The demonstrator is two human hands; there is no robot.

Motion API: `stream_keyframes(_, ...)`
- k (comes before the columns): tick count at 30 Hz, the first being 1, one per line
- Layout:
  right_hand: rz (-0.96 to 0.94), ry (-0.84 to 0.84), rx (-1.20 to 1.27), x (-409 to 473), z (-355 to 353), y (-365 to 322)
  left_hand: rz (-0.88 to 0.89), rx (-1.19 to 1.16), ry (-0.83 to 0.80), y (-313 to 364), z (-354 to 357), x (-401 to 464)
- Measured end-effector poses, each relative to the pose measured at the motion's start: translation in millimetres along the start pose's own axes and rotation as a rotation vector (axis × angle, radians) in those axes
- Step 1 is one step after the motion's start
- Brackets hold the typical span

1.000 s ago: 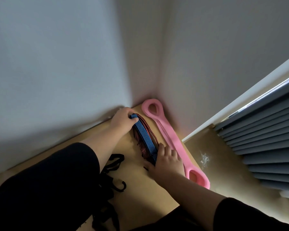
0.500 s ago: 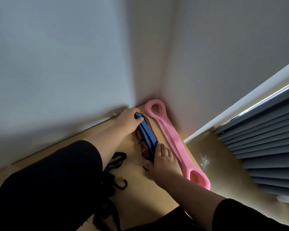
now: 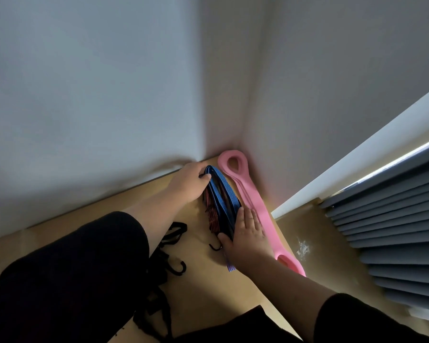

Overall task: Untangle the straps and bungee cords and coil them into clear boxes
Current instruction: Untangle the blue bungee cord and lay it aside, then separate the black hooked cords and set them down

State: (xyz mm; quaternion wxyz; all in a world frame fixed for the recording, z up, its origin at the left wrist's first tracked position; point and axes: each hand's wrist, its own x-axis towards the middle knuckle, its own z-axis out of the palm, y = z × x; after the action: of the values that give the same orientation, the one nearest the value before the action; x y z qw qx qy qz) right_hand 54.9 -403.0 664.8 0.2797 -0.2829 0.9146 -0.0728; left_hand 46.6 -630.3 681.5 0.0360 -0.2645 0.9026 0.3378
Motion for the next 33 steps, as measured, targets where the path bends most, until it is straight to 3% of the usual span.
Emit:
stream_keyframes(4,-0.053,-0.002,-0.009,0.7,-6.7,-2.1,-0.006,-0.027,0.024,-5.2,-6.9,-19.6)
stream_keyframes(10,-0.250,0.048,-0.021,-1.8,-8.6,-15.6,-0.168,-0.017,-0.009,-29.0,-21.2,-66.8)
stream_keyframes(20,-0.674,-0.019,-0.125,-9.7,7.0,-65.7,-0.393,-0.022,0.250,-70.4,-40.1,-193.5)
stream_keyframes(29,-0.787,-0.225,-0.153,-26.3,29.4,-98.2,-0.678,-0.105,0.238,-108.9,-4.5,-284.9)
stream_keyframes(33,-0.773,-0.241,-0.190,-34.5,36.8,-116.8,-0.705,-0.150,0.185,-123.7,4.6,-296.5)
